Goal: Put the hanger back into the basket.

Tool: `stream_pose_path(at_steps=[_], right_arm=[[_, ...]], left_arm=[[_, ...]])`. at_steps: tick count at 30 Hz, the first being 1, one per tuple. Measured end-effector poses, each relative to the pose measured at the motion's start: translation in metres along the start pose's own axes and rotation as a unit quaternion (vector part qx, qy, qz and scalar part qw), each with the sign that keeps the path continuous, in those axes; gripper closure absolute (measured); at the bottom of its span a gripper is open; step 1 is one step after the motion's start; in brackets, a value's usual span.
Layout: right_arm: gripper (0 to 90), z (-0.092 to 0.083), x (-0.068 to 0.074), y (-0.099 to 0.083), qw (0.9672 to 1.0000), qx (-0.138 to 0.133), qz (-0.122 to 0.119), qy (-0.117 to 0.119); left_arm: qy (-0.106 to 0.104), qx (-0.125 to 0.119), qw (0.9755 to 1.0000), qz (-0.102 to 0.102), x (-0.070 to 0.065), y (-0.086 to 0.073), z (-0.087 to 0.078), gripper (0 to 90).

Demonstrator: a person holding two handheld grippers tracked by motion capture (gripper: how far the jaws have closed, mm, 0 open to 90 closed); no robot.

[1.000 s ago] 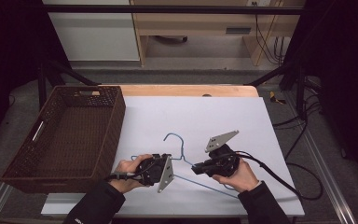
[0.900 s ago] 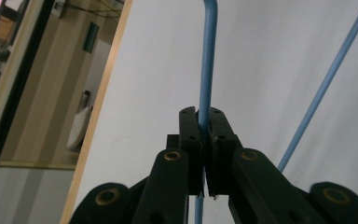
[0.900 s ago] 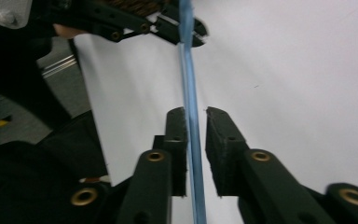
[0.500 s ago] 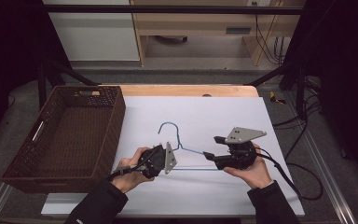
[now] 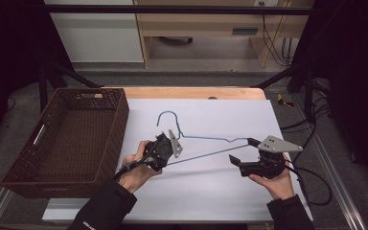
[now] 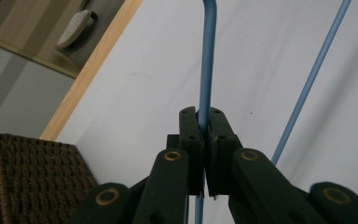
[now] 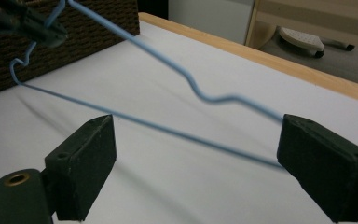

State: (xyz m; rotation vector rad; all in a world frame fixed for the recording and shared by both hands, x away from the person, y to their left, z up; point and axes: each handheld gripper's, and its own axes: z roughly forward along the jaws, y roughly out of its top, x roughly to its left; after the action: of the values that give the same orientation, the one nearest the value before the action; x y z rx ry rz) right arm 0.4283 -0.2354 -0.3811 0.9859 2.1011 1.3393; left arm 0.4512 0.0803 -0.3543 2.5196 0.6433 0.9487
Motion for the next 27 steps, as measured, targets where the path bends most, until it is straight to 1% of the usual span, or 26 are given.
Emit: stream_pose_path(at_steps=[1, 2, 3, 4, 7, 8, 11, 12, 14, 15, 16, 21, 24, 27], right_arm=[[11.3, -0.001, -0.001, -0.002, 1.0000, 0.000, 0.003, -0.001], [10.6, -0.001, -0.002, -0.005, 1.0000, 0.002, 0.004, -0.004], [9.8, -0.001, -0.003, -0.009, 0.9999, 0.004, 0.006, -0.008], [9.1, -0.002, -0.005, -0.012, 0.9998, 0.009, 0.010, -0.014], [8.3, -0.001, -0.008, -0.020, 0.9994, 0.019, 0.021, -0.019], [8.2, 0.000, -0.009, -0.023, 0.9993, 0.022, 0.023, -0.022], [8.3, 0.001, -0.011, -0.030, 0.9988, 0.028, 0.033, -0.025], [8.3, 0.002, -0.012, -0.032, 0.9987, 0.028, 0.033, -0.027], [8.2, 0.003, -0.014, -0.034, 0.9985, 0.031, 0.034, -0.029], [8.2, 0.003, -0.015, -0.036, 0.9984, 0.030, 0.037, -0.030], [8.2, 0.003, -0.016, -0.038, 0.9983, 0.030, 0.038, -0.032], [7.8, 0.002, -0.018, -0.043, 0.9979, 0.034, 0.045, -0.033], [7.6, 0.002, -0.020, -0.045, 0.9977, 0.034, 0.047, -0.034], [7.4, 0.002, -0.021, -0.046, 0.9976, 0.032, 0.047, -0.039]], left_arm=[[0.003, -0.003, 1.0000, -0.005, 0.002, 0.001, 0.000, 86.9], [0.004, 0.000, 1.0000, -0.004, 0.004, 0.003, -0.002, 86.9], [0.004, -0.003, 0.9999, -0.013, 0.007, 0.004, -0.002, 86.9], [0.002, -0.003, 0.9998, -0.018, 0.009, 0.005, -0.002, 86.9], [0.001, -0.003, 0.9997, -0.026, 0.015, 0.008, -0.005, 86.9], [0.000, -0.003, 0.9997, -0.025, 0.017, 0.009, -0.006, 86.9], [0.000, 0.001, 0.9995, -0.033, 0.026, 0.013, -0.011, 86.9], [0.002, 0.003, 0.9994, -0.035, 0.028, 0.015, -0.013, 86.9], [0.008, 0.003, 0.9990, -0.044, 0.036, 0.018, -0.018, 86.9], [0.013, 0.000, 0.9984, -0.056, 0.041, 0.020, -0.022, 86.9], [0.017, 0.000, 0.9980, -0.061, 0.045, 0.021, -0.025, 86.9], [0.039, 0.003, 0.9963, -0.077, 0.066, 0.025, -0.043, 86.9], [0.051, 0.005, 0.9952, -0.083, 0.076, 0.024, -0.052, 86.9], [0.061, 0.004, 0.9934, -0.097, 0.088, 0.017, -0.062, 86.9]])
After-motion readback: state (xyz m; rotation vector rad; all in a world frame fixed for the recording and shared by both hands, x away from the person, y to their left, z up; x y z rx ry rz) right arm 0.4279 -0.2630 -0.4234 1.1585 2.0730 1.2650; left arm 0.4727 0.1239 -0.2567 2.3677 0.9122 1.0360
